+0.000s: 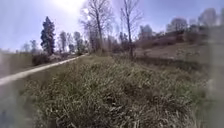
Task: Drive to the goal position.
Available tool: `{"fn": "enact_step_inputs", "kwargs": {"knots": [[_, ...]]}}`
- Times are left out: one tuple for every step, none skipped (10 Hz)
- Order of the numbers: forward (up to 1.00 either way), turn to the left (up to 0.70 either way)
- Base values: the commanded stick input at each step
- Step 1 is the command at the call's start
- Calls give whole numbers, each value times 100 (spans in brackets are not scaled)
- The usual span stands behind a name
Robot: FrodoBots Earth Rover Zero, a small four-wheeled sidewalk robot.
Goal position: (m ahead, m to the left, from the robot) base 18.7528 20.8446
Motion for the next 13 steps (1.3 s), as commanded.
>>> {"fn": "enact_step_inputs", "kwargs": {"knots": [[-45,27],[-45,27],[-45,27],[-45,27],[-45,27],[-45,27],[-45,27],[-45,27],[-45,27],[-45,27],[-45,27],[-45,27],[-45,27]]}}
